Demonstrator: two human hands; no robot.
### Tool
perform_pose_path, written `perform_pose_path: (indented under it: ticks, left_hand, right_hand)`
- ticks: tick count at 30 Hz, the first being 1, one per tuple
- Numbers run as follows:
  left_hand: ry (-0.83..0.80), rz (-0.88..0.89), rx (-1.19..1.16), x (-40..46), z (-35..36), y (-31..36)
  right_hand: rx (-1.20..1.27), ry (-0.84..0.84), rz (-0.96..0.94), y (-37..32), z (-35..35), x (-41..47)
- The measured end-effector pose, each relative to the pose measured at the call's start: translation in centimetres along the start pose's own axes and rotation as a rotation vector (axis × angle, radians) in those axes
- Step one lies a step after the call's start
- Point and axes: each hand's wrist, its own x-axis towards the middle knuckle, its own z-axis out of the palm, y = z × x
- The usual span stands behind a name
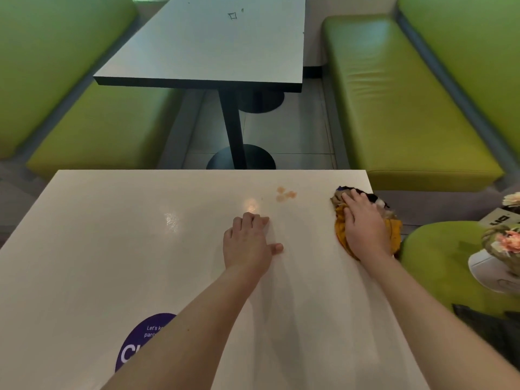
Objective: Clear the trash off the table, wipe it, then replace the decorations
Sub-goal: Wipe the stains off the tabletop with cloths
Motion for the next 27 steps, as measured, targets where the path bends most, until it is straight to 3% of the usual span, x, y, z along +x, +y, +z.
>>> perform_pose_path:
  ticks: [4,7,13,20,24,27]
  left_hand:
    - [0.002,0.001,-0.009,-0.1,0.0,0.1]
    - [-0.009,-0.001,-0.012,-0.2,0.1,0.0]
    - [-0.025,-0.003,-0.036,-0.5,0.3,0.1]
    - [-0.036,0.086,0.039,-0.2,-0.4,-0.6]
    - [-0.085,0.153,-0.003,1.4,-2.0,-1.8]
    - [-0.08,0.084,-0.15,2.7,-3.4,-3.6]
  right_hand:
    - [0.009,-0.017,-0.114,-0.2,0.7,-5.8]
    - [-0.024,-0.055,-0.189,0.8,0.5,-4.7]
    - [-0.033,0.046,0.053,-2.0,1.4,-1.6]
    - [0.012,-0.051,-0.198,-3.8,2.0,-5.5]
    - [-0.028,0.002,-0.113,-3.3,2.0,-2.0]
    - [-0.049,0.002,-0.059,-4.1,2.4,0.3]
